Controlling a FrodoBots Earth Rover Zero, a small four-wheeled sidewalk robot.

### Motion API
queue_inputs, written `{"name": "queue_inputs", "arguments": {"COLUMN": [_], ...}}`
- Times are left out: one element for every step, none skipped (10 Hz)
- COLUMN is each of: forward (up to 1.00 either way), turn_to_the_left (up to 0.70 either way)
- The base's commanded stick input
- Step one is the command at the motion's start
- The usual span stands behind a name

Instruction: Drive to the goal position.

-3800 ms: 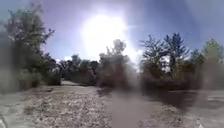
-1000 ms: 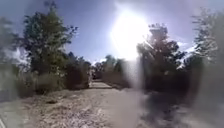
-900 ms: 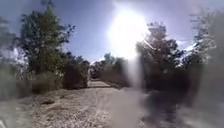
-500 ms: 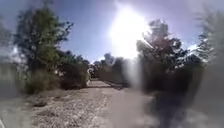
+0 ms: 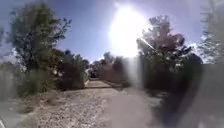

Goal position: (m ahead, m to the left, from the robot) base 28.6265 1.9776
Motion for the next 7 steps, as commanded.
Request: {"name": "queue_inputs", "arguments": {"forward": [0.7, 0.7, 0.7, 0.7, 0.7, 0.7, 0.7], "turn_to_the_left": [0.14, 0.14, 0.14, 0.14, 0.14, 0.14, 0.08]}}
